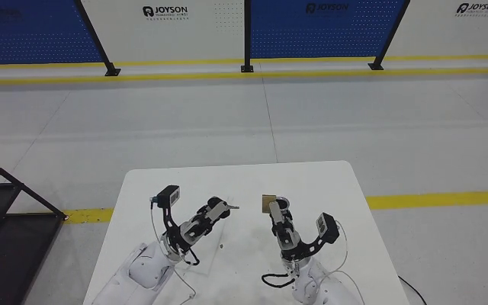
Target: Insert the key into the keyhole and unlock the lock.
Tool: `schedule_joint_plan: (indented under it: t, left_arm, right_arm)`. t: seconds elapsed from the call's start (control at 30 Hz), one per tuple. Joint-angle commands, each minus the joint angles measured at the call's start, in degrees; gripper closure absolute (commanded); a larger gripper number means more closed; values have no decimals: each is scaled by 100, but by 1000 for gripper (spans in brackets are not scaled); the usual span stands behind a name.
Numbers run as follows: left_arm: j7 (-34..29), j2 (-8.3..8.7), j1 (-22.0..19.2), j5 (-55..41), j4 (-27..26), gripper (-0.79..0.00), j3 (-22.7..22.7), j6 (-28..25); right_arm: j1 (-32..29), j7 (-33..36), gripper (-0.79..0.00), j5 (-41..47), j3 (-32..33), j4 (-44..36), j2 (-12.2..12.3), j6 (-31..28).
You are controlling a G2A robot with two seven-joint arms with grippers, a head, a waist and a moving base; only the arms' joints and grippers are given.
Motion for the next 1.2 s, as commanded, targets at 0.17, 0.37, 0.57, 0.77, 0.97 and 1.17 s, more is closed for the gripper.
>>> schedule_joint_plan:
  t: [0.17, 0.37, 0.57, 0.77, 0.97, 1.17]
  left_arm:
    - [489, -133, -122, 495, 95, 0, 269, 0]
    - [848, -220, -201, 838, 223, 0, 424, 0]
    - [1033, -265, -235, 1027, 299, 0, 538, 0]
    - [1174, -295, -294, 1088, 380, 0, 607, 0]
    - [1359, -331, -332, 1222, 429, 0, 668, 0]
    - [1545, -363, -377, 1380, 495, 0, 687, 0]
  right_arm:
    - [25, 7, 0, -67, -135, 109, -59, -7]
    - [25, 7, 0, -67, -135, 109, -59, -7]
    - [25, 7, 0, -67, -135, 109, -59, -7]
    - [25, 7, 0, -67, -135, 109, -59, -7]
    - [25, 7, 0, -67, -135, 109, -59, -7]
    - [25, 7, 0, -67, -135, 109, -59, -7]
